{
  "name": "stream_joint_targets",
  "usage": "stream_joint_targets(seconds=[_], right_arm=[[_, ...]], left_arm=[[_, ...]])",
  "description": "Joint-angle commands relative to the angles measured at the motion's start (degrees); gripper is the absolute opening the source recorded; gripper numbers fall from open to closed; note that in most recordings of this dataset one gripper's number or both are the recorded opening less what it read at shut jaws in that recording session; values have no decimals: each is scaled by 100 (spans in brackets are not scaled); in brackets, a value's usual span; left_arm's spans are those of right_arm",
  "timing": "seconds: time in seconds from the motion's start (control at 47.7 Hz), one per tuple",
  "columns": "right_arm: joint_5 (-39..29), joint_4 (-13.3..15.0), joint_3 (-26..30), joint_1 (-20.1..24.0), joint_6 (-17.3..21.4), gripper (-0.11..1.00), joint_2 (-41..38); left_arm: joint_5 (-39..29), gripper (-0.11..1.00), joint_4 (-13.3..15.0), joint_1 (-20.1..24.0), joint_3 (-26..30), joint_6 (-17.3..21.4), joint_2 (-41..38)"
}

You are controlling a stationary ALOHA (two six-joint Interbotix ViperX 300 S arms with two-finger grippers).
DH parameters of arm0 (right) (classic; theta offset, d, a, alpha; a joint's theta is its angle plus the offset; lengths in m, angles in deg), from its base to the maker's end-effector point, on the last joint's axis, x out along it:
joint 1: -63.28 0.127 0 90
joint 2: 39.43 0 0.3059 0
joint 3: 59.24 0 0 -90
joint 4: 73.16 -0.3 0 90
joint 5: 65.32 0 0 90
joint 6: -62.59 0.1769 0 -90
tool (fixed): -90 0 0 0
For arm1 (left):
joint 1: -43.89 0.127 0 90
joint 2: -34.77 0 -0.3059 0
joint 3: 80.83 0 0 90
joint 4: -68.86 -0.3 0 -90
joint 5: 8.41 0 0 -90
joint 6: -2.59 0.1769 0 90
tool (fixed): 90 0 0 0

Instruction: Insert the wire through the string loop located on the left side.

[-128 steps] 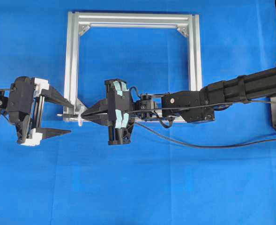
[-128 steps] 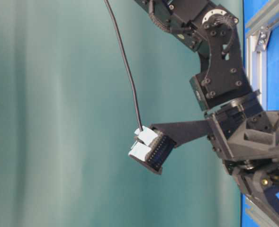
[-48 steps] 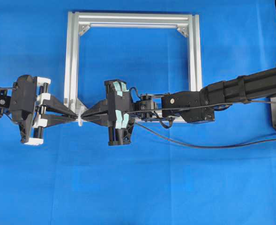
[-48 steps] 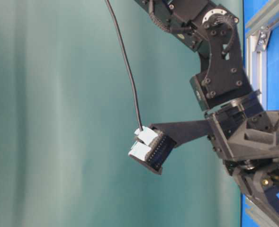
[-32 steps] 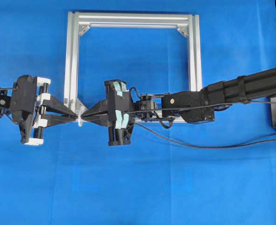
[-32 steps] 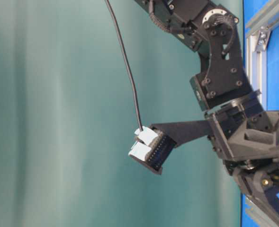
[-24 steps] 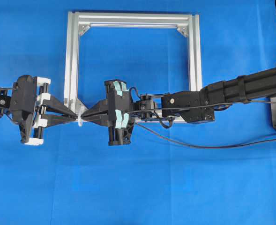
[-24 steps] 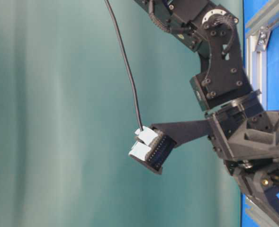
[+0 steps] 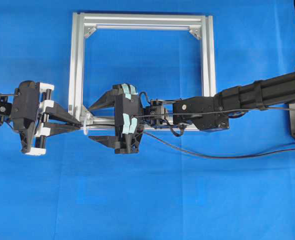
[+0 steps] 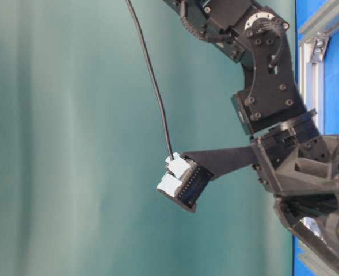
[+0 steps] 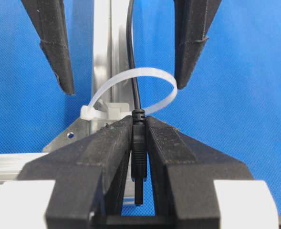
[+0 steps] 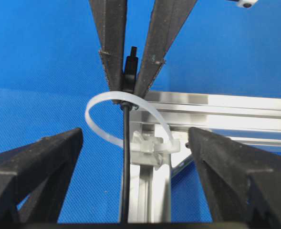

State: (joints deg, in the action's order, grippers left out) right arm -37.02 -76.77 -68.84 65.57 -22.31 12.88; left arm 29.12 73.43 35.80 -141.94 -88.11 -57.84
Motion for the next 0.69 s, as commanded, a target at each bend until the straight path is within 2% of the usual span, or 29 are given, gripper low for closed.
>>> stream_joint_targets(seconds=[0.0,0.126,0.335,0.482,0.671], right_arm=[[18,-18,79,-18,0,96,132],[18,-18,62,-18,0,96,149],[18,-9,-97,-18,-35,96,255],[18,0,-220,-18,-44,96,352],[18,0,-369,-18,-44,96,466]], left_arm=[[-26,8,-9,-9,0,18,105],[-396,8,-9,-9,-105,9,369],[-1556,8,-9,-9,-202,-9,1257],[-2364,8,-9,-9,-246,-9,2162],[-2865,8,-9,-9,-527,-9,3577]])
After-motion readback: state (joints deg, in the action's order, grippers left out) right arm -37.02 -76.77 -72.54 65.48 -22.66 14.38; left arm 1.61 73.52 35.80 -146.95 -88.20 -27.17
